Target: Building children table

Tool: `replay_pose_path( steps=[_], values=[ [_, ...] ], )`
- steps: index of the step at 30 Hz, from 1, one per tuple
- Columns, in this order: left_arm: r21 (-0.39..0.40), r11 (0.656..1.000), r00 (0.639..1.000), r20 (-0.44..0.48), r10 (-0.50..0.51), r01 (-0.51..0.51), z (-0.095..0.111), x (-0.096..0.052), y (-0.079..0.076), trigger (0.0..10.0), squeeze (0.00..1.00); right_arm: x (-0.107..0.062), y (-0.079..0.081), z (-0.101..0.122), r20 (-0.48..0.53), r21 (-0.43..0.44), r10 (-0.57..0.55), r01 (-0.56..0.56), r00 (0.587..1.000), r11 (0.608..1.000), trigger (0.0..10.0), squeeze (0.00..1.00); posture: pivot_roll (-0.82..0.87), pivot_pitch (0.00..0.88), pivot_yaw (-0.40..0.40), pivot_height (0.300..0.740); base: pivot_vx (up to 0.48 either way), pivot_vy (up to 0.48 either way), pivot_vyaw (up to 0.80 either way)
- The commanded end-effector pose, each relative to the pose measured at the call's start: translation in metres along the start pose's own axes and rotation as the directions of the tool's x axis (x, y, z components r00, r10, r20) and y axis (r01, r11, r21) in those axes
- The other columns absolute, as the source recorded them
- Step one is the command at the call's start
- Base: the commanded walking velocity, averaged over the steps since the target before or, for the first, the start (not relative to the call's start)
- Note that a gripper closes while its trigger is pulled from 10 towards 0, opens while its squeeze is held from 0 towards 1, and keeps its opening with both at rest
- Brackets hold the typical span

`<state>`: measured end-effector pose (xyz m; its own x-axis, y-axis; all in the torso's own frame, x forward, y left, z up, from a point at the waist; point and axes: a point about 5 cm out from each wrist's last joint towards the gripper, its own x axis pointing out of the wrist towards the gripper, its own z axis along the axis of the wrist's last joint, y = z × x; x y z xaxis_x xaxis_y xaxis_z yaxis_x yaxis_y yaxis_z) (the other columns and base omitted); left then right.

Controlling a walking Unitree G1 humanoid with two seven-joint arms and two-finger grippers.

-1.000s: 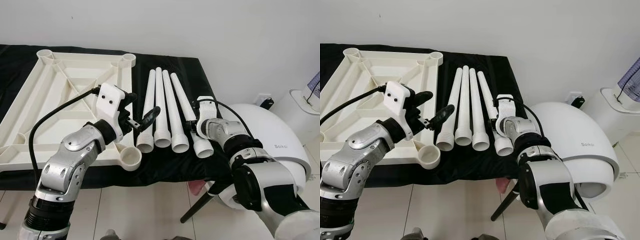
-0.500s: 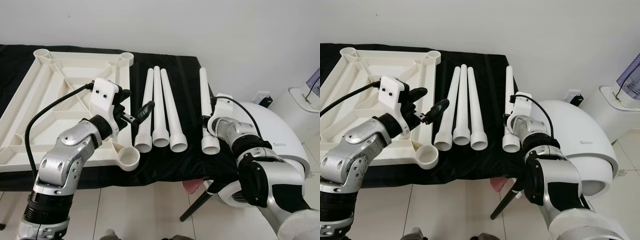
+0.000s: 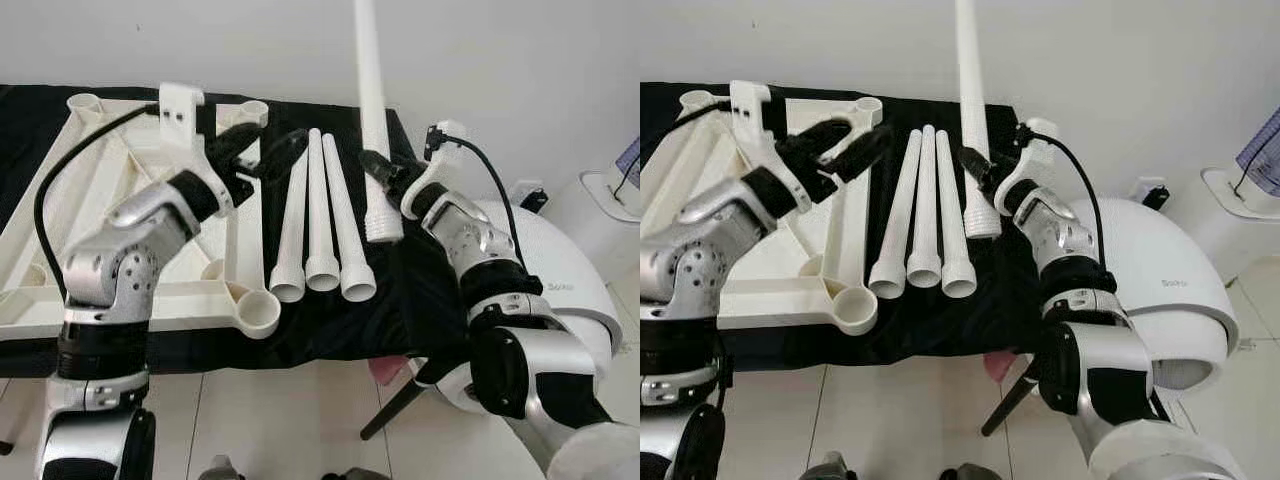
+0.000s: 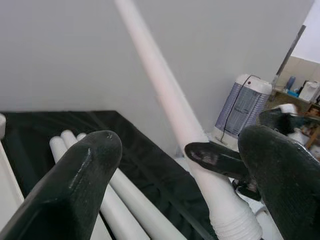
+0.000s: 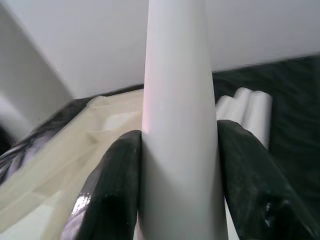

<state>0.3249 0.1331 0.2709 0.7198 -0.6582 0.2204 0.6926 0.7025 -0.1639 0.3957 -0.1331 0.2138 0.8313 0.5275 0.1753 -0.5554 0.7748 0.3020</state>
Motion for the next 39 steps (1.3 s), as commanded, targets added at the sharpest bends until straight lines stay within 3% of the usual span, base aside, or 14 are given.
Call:
replay_pose_path(
  steps=[1,2,5,11,22,25,26,32,39],
  values=[
    [-0.043,0.997,0.998,-0.015,-0.058,0.057,0.002,0.004,-0.001,10.0,0.00,-0.001,0.008,0.003,0.038,-0.025,0.098,-0.097,0.994,0.995,10.0,0.00,0.06,0.000,-0.068,0.740,0.000,0.000,0.00],
    [-0.043,0.997,0.998,-0.015,-0.058,0.057,0.002,0.004,-0.001,10.0,0.00,-0.001,0.008,0.003,0.038,-0.025,0.098,-0.097,0.994,0.995,10.0,0.00,0.06,0.000,-0.068,0.740,0.000,0.000,0.00],
    [-0.164,0.982,0.996,0.011,-0.094,0.094,0.014,0.012,0.001,10.0,0.00,-0.005,0.019,-0.001,0.045,-0.064,0.221,-0.218,0.974,0.974,10.0,0.00,0.06,0.000,-0.070,0.740,0.000,0.000,0.00],
    [-0.211,0.970,0.993,-0.001,-0.122,0.119,0.021,0.021,0.003,10.0,0.00,-0.008,0.029,-0.005,0.038,-0.098,0.322,-0.317,0.946,0.943,10.0,0.00,0.06,0.000,-0.069,0.740,0.000,0.000,0.00],
    [-0.193,0.972,0.990,-0.015,-0.141,0.136,0.028,0.033,0.002,10.0,0.00,-0.011,0.042,-0.011,0.007,-0.116,0.437,-0.433,0.899,0.894,10.0,0.00,0.07,0.000,-0.068,0.740,0.000,0.000,0.00],
    [-0.196,0.972,0.991,-0.015,-0.134,0.128,0.031,0.037,0.002,10.0,0.00,-0.013,0.048,-0.011,0.009,-0.116,0.490,-0.486,0.872,0.866,10.0,0.00,0.08,0.000,-0.068,0.740,0.000,0.000,0.00],
    [-0.201,0.971,0.991,-0.014,-0.135,0.130,0.036,0.041,0.003,10.0,0.00,-0.015,0.054,-0.011,0.010,-0.117,0.534,-0.529,0.846,0.841,10.0,0.00,0.08,0.000,-0.068,0.740,0.000,0.000,0.00],
    [-0.191,0.977,0.994,-0.025,-0.105,0.099,0.039,0.045,0.009,10.0,0.00,-0.017,0.060,-0.012,0.006,-0.120,0.575,-0.570,0.818,0.813,10.0,0.00,0.08,0.000,-0.063,0.740,0.000,0.000,0.00],
    [-0.199,0.976,0.995,-0.007,-0.095,0.092,0.046,0.046,0.012,10.0,0.00,-0.019,0.060,-0.014,-0.008,-0.131,0.581,-0.576,0.814,0.807,10.0,0.00,0.07,0.000,-0.060,0.740,0.000,0.000,0.00]
  ],
)
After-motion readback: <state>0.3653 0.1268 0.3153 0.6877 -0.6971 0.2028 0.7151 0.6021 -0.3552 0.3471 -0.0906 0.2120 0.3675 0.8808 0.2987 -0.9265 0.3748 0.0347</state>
